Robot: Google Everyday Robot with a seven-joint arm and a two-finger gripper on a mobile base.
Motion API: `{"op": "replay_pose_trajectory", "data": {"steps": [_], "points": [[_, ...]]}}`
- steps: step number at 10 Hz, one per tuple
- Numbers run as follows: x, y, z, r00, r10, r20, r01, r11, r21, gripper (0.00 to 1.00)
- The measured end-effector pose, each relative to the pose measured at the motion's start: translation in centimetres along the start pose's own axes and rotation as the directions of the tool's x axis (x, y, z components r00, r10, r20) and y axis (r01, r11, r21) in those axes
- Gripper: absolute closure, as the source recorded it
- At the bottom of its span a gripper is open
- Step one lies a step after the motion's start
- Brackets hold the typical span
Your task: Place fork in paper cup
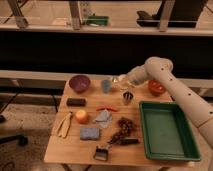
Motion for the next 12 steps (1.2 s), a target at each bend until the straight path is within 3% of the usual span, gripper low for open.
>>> {"op": "replay_pose_trajectory", "data": {"steps": [2, 5, 6, 9, 11, 12], "points": [[-0.4, -1.6, 0.4, 1.000, 0.004, 0.028, -0.004, 1.000, 0.002, 1.00], [-0.8, -2.7, 1.5, 0.988, 0.045, 0.149, -0.042, 0.999, -0.029, 1.00], [-1.3, -2.8, 2.1, 0.977, 0.061, 0.206, -0.052, 0.997, -0.053, 1.00], [-2.3, -3.4, 3.0, 0.946, 0.073, 0.317, -0.050, 0.995, -0.081, 1.00], [-2.2, -5.0, 3.7, 0.910, 0.085, 0.406, -0.055, 0.995, -0.086, 1.00], [-2.4, -5.3, 4.3, 0.900, 0.088, 0.426, -0.053, 0.994, -0.093, 1.00]]}}
